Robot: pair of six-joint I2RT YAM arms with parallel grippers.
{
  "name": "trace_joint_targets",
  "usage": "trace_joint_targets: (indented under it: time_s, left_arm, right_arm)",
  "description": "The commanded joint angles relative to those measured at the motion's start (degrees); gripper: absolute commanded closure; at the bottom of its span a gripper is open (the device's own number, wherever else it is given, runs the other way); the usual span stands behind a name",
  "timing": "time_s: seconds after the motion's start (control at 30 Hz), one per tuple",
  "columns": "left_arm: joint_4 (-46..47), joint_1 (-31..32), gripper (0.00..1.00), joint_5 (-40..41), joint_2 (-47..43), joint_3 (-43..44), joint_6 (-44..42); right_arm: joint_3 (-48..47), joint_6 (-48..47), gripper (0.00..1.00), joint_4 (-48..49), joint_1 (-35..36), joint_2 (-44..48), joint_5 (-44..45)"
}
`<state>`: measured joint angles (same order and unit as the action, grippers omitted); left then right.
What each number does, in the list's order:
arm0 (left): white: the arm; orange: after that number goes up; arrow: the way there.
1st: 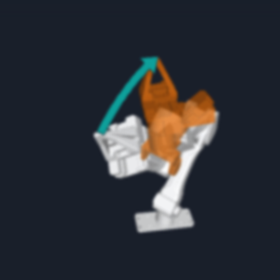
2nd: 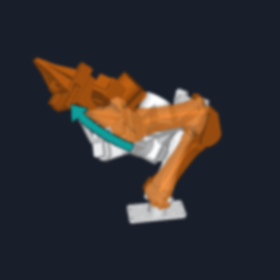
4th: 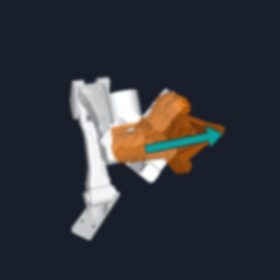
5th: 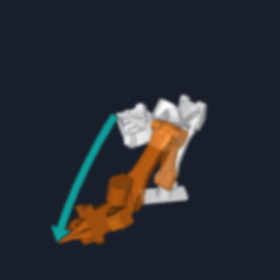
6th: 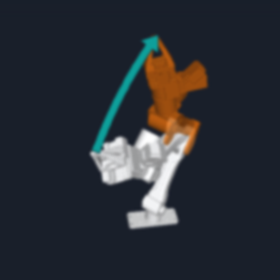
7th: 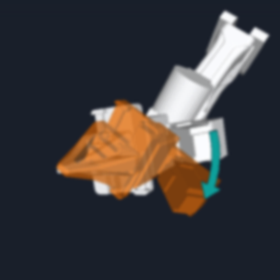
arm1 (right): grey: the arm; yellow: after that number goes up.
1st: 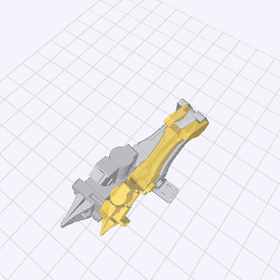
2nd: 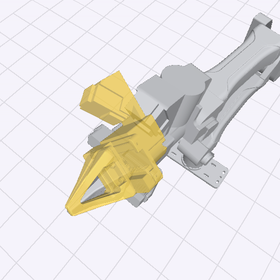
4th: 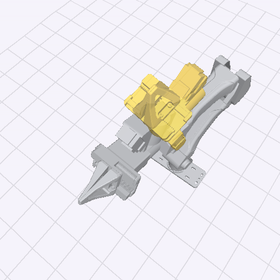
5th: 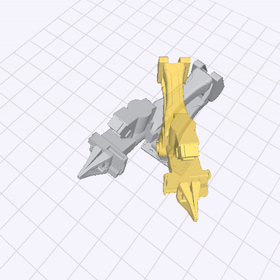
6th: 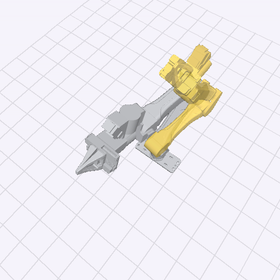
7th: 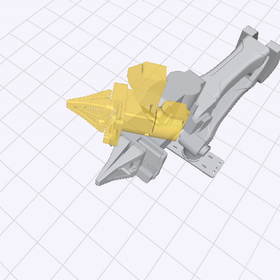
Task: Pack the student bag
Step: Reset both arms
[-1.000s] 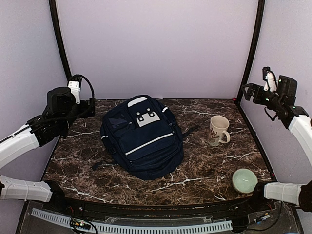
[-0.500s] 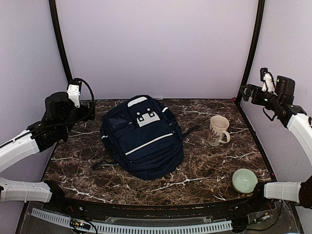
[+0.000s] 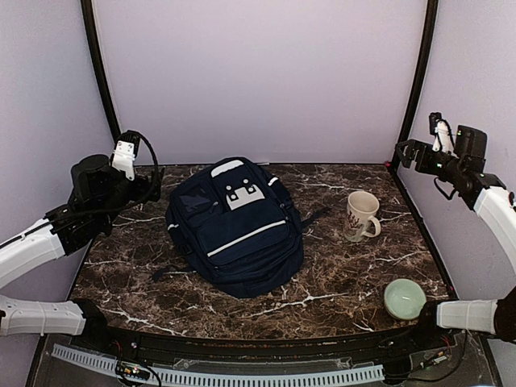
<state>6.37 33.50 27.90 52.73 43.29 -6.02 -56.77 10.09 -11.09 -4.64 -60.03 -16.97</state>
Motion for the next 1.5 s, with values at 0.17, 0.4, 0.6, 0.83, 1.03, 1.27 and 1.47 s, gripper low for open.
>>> trace_joint_targets:
  time_s: [0.17,0.4,0.6,0.83,1.03,1.27,1.47]
  left_arm:
    - [-1.10,-0.19,0.01,1.03,1.50,2.91,1.19]
    - [-0.78,-0.19,0.01,0.92,0.60,2.31,1.74]
    - [1.79,-0.19,0.01,1.89,-0.63,-0.05,-0.04]
    - [1.18,-0.19,0.01,2.84,-0.24,0.37,0.11]
    - [1.27,-0.19,0.01,3.51,-0.61,0.31,0.05]
    - [1.05,-0.20,0.01,3.70,-0.39,0.39,-0.24]
    - [-5.93,-0.25,0.01,4.60,2.73,5.40,3.69]
  right_arm:
    - [0.35,0.11,0.00,2.98,-0.65,0.53,-0.82]
    - [0.63,0.13,0.00,3.17,-0.75,0.70,-0.88]
    - [0.96,0.12,0.00,3.26,-0.96,1.01,-0.91]
    - [1.20,-0.07,0.00,3.32,-1.31,1.32,-0.85]
    - [1.75,-0.06,0.00,3.73,-1.51,1.47,-1.17]
    - [1.92,0.01,0.00,3.89,-1.69,1.28,-1.48]
    - [-0.61,5.47,0.00,2.30,-1.77,1.11,1.41]
